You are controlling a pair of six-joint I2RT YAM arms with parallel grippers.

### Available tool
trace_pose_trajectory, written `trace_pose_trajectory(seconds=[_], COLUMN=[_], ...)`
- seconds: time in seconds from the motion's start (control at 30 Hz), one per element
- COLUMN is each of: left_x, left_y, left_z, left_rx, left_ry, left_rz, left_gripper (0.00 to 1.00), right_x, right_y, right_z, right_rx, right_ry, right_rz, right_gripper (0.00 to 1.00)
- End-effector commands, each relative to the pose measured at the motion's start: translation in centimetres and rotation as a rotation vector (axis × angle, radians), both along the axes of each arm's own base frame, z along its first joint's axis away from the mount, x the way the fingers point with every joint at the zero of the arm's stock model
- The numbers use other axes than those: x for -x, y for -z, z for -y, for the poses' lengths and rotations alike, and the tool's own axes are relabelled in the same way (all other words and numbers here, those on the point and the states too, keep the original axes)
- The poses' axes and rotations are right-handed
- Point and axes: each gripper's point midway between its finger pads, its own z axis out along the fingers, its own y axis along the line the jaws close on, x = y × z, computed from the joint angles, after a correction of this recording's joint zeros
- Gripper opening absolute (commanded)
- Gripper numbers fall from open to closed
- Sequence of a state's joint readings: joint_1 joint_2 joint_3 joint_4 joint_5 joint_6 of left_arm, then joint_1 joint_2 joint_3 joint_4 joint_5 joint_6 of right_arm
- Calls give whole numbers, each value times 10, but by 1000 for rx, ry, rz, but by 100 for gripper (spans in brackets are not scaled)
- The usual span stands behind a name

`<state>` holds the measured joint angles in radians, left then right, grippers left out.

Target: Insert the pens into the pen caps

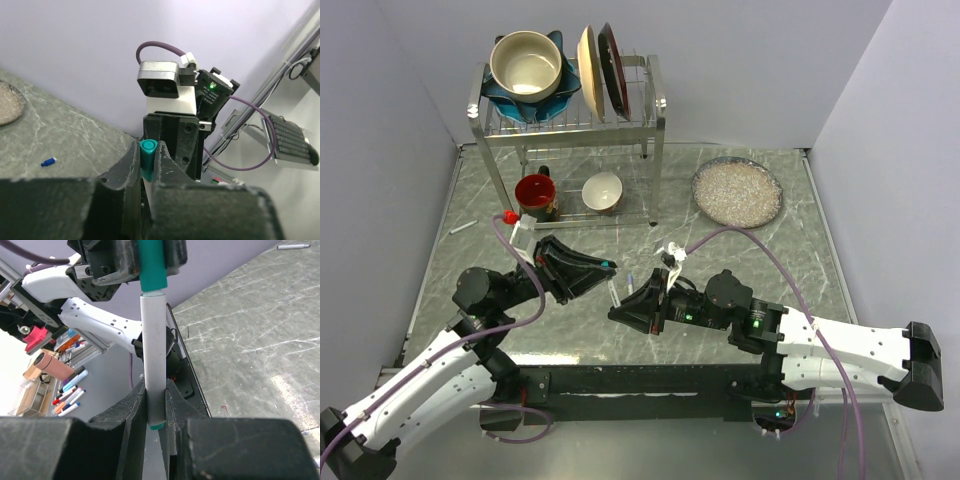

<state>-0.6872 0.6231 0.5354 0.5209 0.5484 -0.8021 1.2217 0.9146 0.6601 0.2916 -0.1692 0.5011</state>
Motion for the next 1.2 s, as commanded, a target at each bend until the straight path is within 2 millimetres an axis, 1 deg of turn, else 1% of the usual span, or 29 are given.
trace_pose_trajectory(seconds=[0.0,0.03,0.1,0.13,0.2,0.23,0.27,0.3,0.33,0.37,0.4,0.47,0.5,0.53,0.57,0.63,0.67,0.73,0.77,0.8,0.83,0.87,0.93,0.97,1.03,1.07,1.1,1.17], left_x=[16,19,23,23,23,23,24,25,28,28,28,31,30,29,30,31,30,28,28,26,27,26,27,27,28,26,26,28], left_y=[-10,-6,0,10,16,22,24,25,29,32,34,42,52,57,53,55,52,54,55,60,56,58,57,56,55,60,60,64], left_z=[1,1,1,2,2,3,3,3,4,5,5,6,8,7,3,-1,-4,-4,-3,-2,-3,-2,-2,-2,-2,0,0,-1], left_rx=[38,54,67,67,66,58,59,61,54,52,47,27,-1,-9,4,10,21,19,23,24,50,58,84,91,92,73,69,55], left_ry=[86,109,142,151,152,155,160,170,189,195,196,205,201,190,172,155,135,127,131,125,130,138,148,147,144,138,135,133], left_rz=[21,-1,-18,-48,-58,-68,-69,-69,-80,-86,-94,-101,-136,-147,-135,-140,-136,-144,-145,-160,-158,-168,-170,-162,-143,-163,-158,-157], left_gripper=[1,1,1,1,1,1,1,1,1,1,1,1,1,1,1,1,1,1,1,1,1,1,1,1,1,1,1,1], right_x=[-5,-9,-22,-25,-30,-31,-33,-39,-45,-49,-51,-62,-63,-64,-70,-73,-73,-73,-68,-66,-67,-65,-66,-66,-69,-69,-71,-73], right_y=[-23,-27,-34,-42,-53,-65,-71,-75,-83,-86,-91,-103,-106,-110,-116,-125,-130,-137,-142,-144,-146,-148,-142,-142,-136,-137,-136,-141], right_z=[2,3,8,11,15,17,18,21,23,25,27,32,32,32,35,33,33,27,25,23,18,16,8,6,2,2,3,7], right_rx=[-81,-93,-107,-124,-147,-169,-178,-181,-191,-193,-208,-252,-263,-274,-298,-315,-324,-336,-349,-352,-350,-360,-351,-361,-357,-367,-368,-377], right_ry=[41,62,139,161,178,183,189,222,246,260,265,286,271,260,272,260,244,210,168,156,142,124,104,98,97,98,110,126], right_rz=[22,25,27,38,69,77,94,97,106,112,115,103,104,104,105,115,123,128,138,141,144,138,119,109,92,89,85,100], right_gripper=[0,0,0,0,0,0,0,0,0,0,0,0,0,0,0,0,0,0,0,0,0,0,0,0,0,0,0,0])
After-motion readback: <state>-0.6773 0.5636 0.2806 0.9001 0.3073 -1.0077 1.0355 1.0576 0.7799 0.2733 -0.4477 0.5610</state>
